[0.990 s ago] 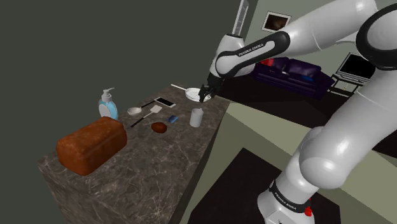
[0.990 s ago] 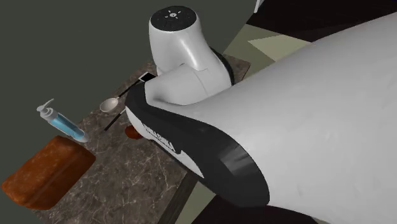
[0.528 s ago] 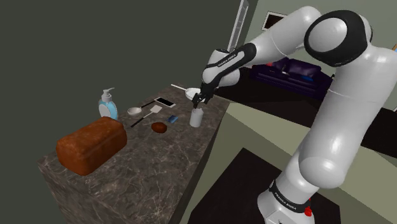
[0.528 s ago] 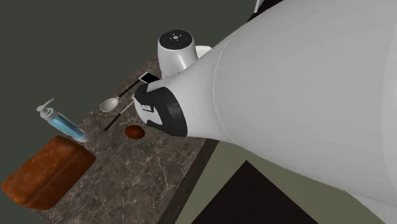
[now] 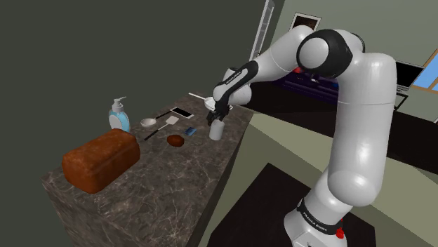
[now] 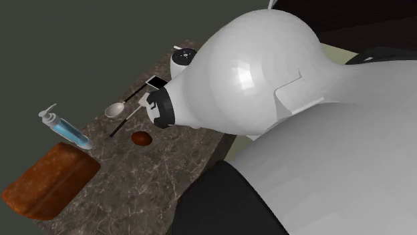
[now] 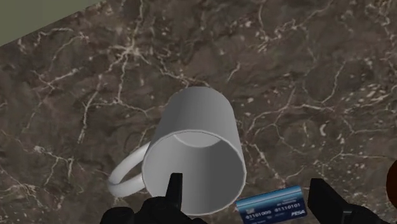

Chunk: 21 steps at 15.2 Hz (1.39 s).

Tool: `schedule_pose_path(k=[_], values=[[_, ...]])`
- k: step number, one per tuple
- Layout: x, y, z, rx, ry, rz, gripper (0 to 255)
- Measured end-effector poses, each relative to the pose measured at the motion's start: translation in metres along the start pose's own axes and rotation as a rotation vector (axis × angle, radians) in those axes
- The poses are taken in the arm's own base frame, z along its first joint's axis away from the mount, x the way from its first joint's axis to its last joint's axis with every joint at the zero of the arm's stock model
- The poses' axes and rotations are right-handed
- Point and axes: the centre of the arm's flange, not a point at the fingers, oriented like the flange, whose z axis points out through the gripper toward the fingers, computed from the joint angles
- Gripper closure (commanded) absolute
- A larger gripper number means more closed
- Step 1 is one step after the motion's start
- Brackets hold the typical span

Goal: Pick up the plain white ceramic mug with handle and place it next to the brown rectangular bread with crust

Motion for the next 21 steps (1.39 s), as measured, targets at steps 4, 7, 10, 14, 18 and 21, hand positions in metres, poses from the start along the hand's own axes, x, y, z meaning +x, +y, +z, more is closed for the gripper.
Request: schedule_pose_path(k=[4, 7, 10, 14, 18, 21], values=[[0.001, -0.001, 0.021, 0.0, 0.0, 0.0, 0], [0.001, 0.0, 0.034, 0.0, 0.0, 0.0, 0], [0.001, 0.0, 0.035, 0.0, 0.0, 0.0, 0], [0.001, 0.0, 0.035, 0.0, 0.001, 0.0, 255], [0.001, 0.0, 0.035, 0.001, 0.001, 0.0, 255], [0.001, 0.0, 0.035, 0.001, 0.0, 0.0, 255]])
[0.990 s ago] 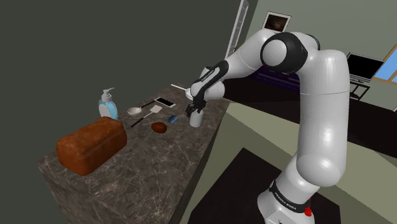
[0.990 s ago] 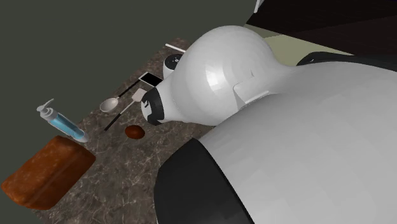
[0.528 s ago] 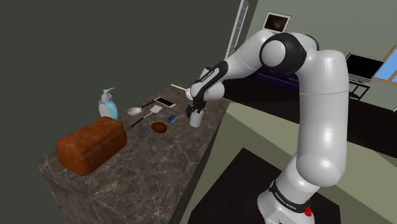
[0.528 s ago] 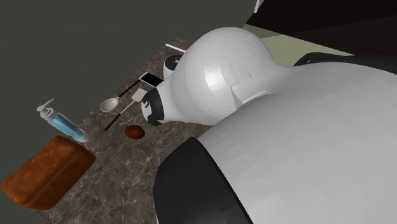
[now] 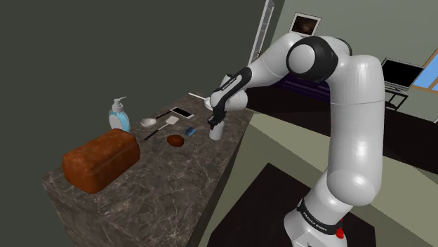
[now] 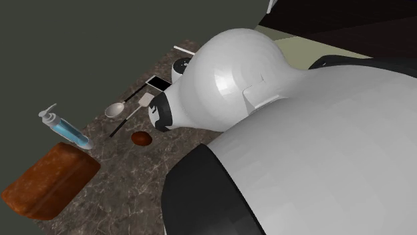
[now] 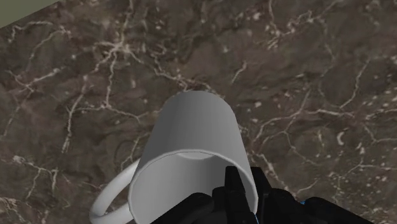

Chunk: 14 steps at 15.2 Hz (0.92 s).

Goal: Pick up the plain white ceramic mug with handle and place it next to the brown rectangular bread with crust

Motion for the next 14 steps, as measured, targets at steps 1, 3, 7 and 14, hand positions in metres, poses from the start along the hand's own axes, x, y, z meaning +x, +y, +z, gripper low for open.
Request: schedule_pose_path(k=[1, 3, 7, 14], values=[[0.0, 0.0, 0.0, 0.0, 0.0, 0.0, 255], [0.001, 0.0, -0.003, 0.0, 0.0, 0.0, 255], [0.004, 0.001, -0.021, 0.0, 0.0, 0.0, 255], [0.011, 0.002, -0.057, 0.0, 0.001, 0.0, 255]])
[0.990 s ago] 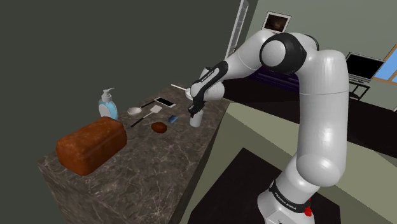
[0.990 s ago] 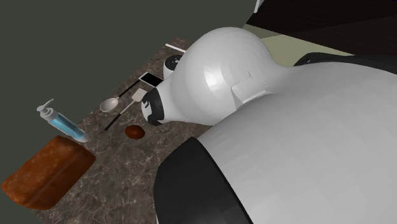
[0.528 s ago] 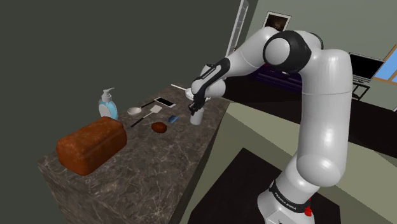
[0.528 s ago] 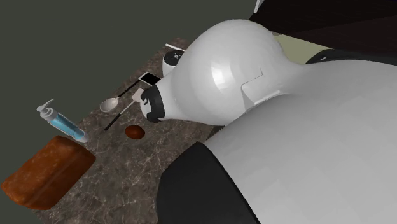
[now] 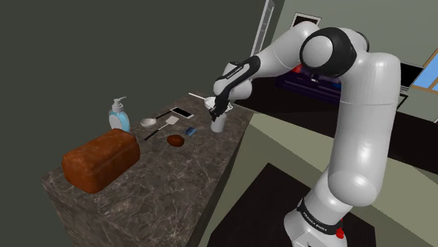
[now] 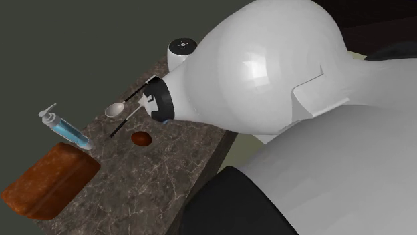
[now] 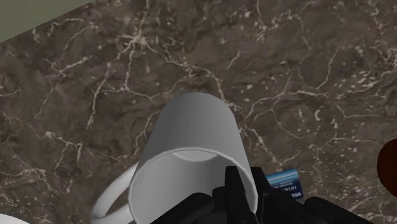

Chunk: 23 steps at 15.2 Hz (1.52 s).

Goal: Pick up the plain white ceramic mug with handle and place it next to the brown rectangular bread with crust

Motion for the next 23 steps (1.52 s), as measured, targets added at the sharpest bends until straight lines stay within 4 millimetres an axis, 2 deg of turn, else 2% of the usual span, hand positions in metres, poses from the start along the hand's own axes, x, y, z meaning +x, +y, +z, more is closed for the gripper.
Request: schedule_pose_path(k=[23], values=[[0.025, 0.004, -0.118, 0.0, 0.0, 0.0, 255]])
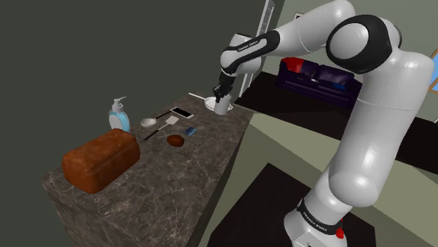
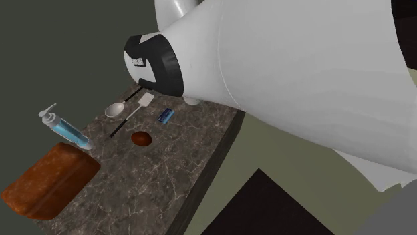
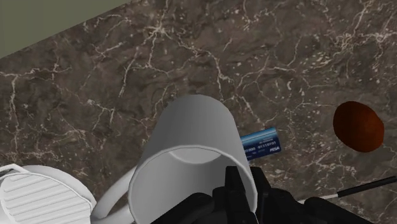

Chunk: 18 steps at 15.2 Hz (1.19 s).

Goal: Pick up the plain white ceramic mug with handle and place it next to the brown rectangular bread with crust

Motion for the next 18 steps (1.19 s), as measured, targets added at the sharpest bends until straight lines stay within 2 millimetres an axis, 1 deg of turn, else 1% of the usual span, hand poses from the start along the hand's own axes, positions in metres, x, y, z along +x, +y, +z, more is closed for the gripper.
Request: schedule_pose_path(k=[7, 8, 11, 13, 15, 18], values=[[0.005, 0.0, -0.037, 0.0, 0.0, 0.0, 255], [0.003, -0.005, -0.041, 0.0, 0.0, 0.0, 255], [-0.006, -0.037, -0.041, 0.0, 0.0, -0.001, 255], [-0.016, -0.064, -0.046, 0.0, -0.001, -0.002, 255], [-0.024, -0.085, -0.049, 0.0, -0.001, -0.001, 255], [-0.034, -0.127, -0.05, 0.001, -0.001, -0.002, 255]])
